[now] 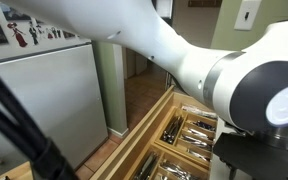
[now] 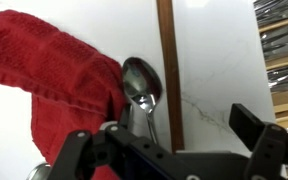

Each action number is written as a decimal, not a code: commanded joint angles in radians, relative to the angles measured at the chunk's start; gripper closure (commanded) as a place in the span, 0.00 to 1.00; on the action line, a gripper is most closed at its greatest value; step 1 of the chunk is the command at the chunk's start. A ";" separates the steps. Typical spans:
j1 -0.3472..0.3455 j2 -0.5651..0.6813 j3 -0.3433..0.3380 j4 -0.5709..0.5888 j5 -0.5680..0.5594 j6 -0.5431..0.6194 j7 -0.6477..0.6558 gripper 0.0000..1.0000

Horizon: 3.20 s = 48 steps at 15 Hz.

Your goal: Open the far left top drawer fully, pick up the silver spoon from the kitchen counter and put it in the top third cutlery slot from the left in the drawer

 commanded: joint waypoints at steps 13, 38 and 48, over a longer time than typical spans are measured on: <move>-0.119 0.113 0.046 0.123 0.142 0.073 -0.129 0.48; -0.162 0.157 0.101 0.182 0.248 0.047 -0.258 0.52; -0.170 0.162 0.104 0.191 0.258 0.037 -0.280 0.52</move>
